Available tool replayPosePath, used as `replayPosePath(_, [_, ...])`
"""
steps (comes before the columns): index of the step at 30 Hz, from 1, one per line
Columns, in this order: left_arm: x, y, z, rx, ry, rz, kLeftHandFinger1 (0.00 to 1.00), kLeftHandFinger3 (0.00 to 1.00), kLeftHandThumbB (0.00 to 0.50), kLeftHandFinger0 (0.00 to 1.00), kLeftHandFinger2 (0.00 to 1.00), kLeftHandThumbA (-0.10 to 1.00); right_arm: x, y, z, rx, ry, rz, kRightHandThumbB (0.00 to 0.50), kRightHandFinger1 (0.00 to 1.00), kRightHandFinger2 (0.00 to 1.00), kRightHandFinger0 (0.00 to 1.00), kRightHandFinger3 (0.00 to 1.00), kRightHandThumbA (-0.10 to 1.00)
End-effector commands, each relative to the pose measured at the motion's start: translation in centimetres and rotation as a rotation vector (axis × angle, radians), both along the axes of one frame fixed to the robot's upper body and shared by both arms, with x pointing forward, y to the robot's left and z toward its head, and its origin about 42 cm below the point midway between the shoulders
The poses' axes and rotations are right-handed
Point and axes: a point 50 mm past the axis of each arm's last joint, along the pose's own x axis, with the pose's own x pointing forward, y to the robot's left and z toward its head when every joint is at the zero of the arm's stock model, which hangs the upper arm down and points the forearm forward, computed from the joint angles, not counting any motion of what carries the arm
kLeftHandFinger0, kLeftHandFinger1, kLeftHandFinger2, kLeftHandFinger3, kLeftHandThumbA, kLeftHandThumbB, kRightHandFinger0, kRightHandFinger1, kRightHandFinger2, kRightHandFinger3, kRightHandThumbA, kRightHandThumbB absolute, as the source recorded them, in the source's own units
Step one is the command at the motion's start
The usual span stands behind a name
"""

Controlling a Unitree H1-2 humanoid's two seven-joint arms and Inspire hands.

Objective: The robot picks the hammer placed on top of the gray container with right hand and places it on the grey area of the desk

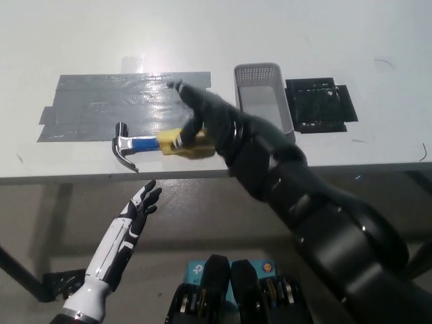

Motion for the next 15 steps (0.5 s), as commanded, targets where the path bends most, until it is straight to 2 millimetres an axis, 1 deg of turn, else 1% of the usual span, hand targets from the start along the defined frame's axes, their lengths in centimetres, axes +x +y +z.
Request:
replayPosePath(1, [0.3, 0.2, 1.2, 0.016, -0.035, -0.024, 1.00, 1.00, 0.140, 1.00, 1.00, 1.00, 0.6, 2.4, 10.7, 0.182, -0.186, 0.108, 0.500, 1.00, 1.00, 1.00, 1.00, 0.93])
replayPosePath(2, [0.4, 0.2, 1.2, 0.019, -0.040, -0.022, 1.00, 1.00, 0.140, 1.00, 1.00, 1.00, 0.7, 2.5, 12.3, 0.220, -0.207, 0.117, 0.500, 1.00, 1.00, 1.00, 1.00, 0.95])
replayPosePath(4, [0.4, 0.2, 1.3, 0.022, -0.040, -0.022, 1.00, 1.00, 0.140, 1.00, 1.00, 1.00, 0.6, 2.5, 16.1, 0.363, -0.242, 0.165, 0.500, 1.00, 1.00, 1.00, 1.00, 0.91])
replayPosePath(5, [0.5, 0.1, 1.3, 0.019, -0.036, -0.021, 1.00, 1.00, 0.145, 1.00, 1.00, 1.00, 0.5, 2.4, 18.0, 0.412, -0.262, 0.184, 0.500, 1.00, 1.00, 1.00, 1.00, 0.93])
replayPosePath(6, [0.6, 0.1, 1.4, 0.016, -0.035, -0.022, 1.00, 1.00, 0.137, 1.00, 1.00, 1.00, 0.4, 2.1, 20.0, 0.451, -0.277, 0.195, 0.500, 1.00, 1.00, 1.00, 1.00, 0.96])
replayPosePath(7, [0.7, 0.1, 1.5, 0.017, -0.041, -0.026, 1.00, 1.00, 0.118, 1.00, 1.00, 1.00, 0.3, 1.8, 22.0, 0.550, -0.251, 0.210, 0.500, 1.00, 1.00, 1.00, 1.00, 0.91])
replayPosePath(8, [0.8, 0.1, 1.5, 0.017, -0.044, -0.027, 1.00, 1.00, 0.113, 1.00, 1.00, 1.00, 0.1, 1.4, 23.7, 0.629, -0.243, 0.235, 0.500, 1.00, 1.00, 1.00, 1.00, 0.88])
replayPosePath(9, [0.8, 0.1, 1.6, 0.016, -0.044, -0.027, 1.00, 1.00, 0.113, 1.00, 1.00, 1.00, 0.0, 1.2, 24.2, 0.648, -0.243, 0.243, 0.500, 1.00, 1.00, 1.00, 1.00, 0.87])
replayPosePath(10, [0.9, 0.1, 1.6, 0.019, -0.053, -0.028, 1.00, 1.00, 0.094, 1.00, 1.00, 1.00, -0.2, 0.8, 25.6, 0.657, -0.260, 0.251, 0.500, 1.00, 1.00, 1.00, 1.00, 0.91])
replayPosePath(11, [0.9, 0.1, 1.7, 0.021, -0.057, -0.028, 1.00, 1.00, 0.086, 1.00, 1.00, 1.00, -0.8, -0.4, 27.7, 0.720, -0.272, 0.289, 0.500, 1.00, 1.00, 1.00, 1.00, 0.90])
replayPosePath(14, [1.1, 0.0, 2.0, 0.017, -0.060, -0.027, 1.00, 1.00, 0.095, 1.00, 1.00, 0.99, -2.1, -3.4, 30.4, 0.802, -0.314, 0.363, 0.500, 1.00, 1.00, 1.00, 1.00, 0.90])
replayPosePath(15, [1.3, 0.0, 2.0, 0.018, -0.061, -0.026, 1.00, 1.00, 0.109, 1.00, 1.00, 0.99, -2.8, -4.7, 31.1, 0.812, -0.348, 0.371, 0.500, 1.00, 1.00, 1.00, 1.00, 0.91])
